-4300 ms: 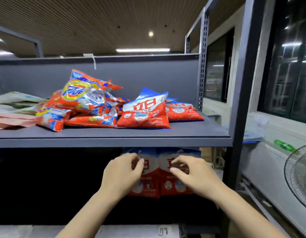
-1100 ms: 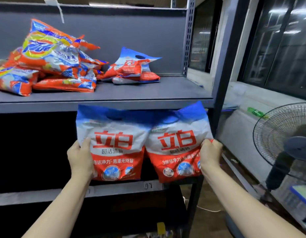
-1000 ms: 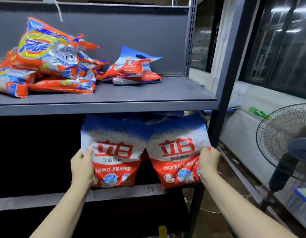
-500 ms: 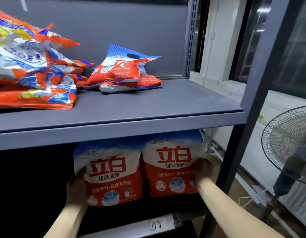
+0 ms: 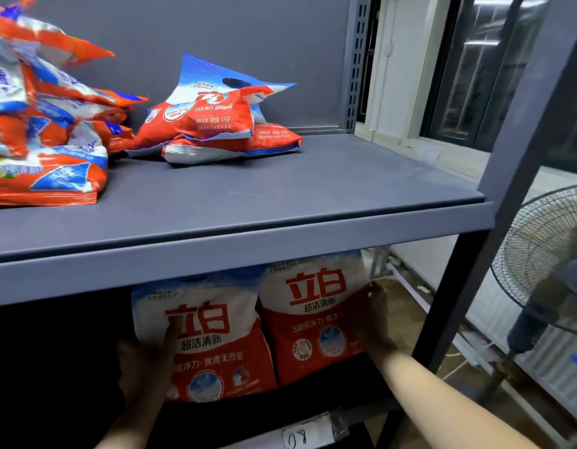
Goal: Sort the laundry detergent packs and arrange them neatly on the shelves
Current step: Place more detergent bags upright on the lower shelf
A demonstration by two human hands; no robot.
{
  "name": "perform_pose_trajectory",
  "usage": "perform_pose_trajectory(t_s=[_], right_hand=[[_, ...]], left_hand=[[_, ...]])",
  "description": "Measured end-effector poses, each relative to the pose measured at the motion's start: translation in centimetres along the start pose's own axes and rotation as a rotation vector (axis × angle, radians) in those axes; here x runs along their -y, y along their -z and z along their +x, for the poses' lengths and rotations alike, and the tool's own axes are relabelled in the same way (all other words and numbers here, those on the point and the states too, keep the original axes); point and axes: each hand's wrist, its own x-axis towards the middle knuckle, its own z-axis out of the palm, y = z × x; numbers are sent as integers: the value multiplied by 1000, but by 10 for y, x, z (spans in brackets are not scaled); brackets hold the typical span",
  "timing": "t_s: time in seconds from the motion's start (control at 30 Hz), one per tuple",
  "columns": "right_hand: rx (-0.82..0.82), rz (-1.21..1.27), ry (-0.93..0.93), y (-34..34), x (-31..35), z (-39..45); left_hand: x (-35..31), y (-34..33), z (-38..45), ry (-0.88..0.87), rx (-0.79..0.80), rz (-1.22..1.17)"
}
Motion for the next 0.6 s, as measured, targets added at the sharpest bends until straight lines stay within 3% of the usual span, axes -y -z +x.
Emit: perform_pose_trajectory(t_s=[0.1, 0.2, 0.3, 0.37, 0.6], right_hand=[[-187, -189, 262, 8, 4, -29], [8, -551, 468, 8, -10, -61], [142, -750, 471, 6, -33, -88], [129, -749, 501, 2, -44, -93], [275, -694, 340, -10, -36, -68]], left_hand=[[1, 1, -11, -224, -147, 302], [9, -3, -41, -656, -92, 547], [26, -18, -72, -946, 155, 658], [30, -25, -78, -978, 242, 694], [14, -47, -65, -860, 314, 768]])
